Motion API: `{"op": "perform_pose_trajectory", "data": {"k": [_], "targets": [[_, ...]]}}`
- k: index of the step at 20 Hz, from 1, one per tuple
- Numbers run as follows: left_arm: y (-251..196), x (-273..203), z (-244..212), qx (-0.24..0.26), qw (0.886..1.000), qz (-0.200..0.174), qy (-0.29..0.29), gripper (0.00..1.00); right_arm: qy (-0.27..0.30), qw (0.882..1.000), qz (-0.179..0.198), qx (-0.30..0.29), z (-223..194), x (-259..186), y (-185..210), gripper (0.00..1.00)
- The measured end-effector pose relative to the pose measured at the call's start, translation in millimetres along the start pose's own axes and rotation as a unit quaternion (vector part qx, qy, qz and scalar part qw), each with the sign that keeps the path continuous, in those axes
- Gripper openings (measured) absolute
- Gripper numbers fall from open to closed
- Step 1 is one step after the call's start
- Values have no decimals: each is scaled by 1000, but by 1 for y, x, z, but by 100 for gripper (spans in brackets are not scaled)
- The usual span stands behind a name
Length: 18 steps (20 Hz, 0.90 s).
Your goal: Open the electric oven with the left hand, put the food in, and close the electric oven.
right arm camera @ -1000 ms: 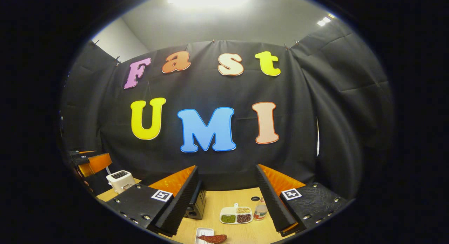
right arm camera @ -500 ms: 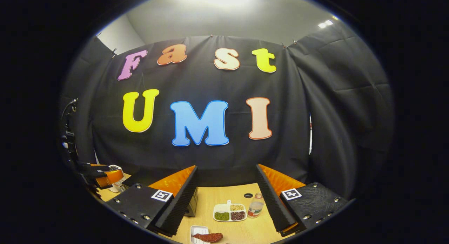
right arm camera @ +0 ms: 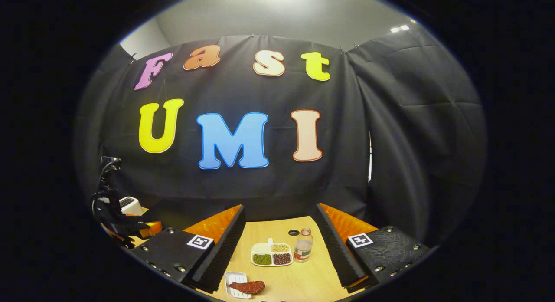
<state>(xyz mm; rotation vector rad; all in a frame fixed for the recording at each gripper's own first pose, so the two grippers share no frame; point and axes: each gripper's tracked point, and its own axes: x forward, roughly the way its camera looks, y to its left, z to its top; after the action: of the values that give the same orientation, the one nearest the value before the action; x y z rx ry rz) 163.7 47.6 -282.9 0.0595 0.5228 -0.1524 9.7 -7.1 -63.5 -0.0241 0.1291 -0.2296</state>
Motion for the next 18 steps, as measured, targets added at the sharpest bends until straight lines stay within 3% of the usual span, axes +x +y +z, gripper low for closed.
{"op": "perform_pose_trajectory", "data": {"k": [9, 13, 14, 15, 16, 17, 18], "targets": [[8, 46, -32, 9, 999, 4, 44, 100, 5, 1000, -16, -11, -2, -7, -8, 97], [11, 58, -40, 17, 999, 17, 47, 96, 5, 1000, -15, -13, -2, -9, -6, 97], [9, 54, -41, 25, 999, 17, 45, 89, 5, 1000, -15, -13, -3, -9, -6, 97], [9, 55, -39, 27, 999, 17, 39, 91, 6, 1000, -14, -11, -3, -8, -5, 97], [8, 52, -43, 24, 999, 18, 40, 100, 8, 1000, -12, -11, -5, -9, -3, 97], [8, 51, -43, 21, 999, 18, 41, 90, 8, 1000, -11, -11, -5, -9, -2, 97], [7, 48, -46, 19, 999, 18, 42, 90, 7, 1000, -10, -11, -4, -10, -1, 97]]}}
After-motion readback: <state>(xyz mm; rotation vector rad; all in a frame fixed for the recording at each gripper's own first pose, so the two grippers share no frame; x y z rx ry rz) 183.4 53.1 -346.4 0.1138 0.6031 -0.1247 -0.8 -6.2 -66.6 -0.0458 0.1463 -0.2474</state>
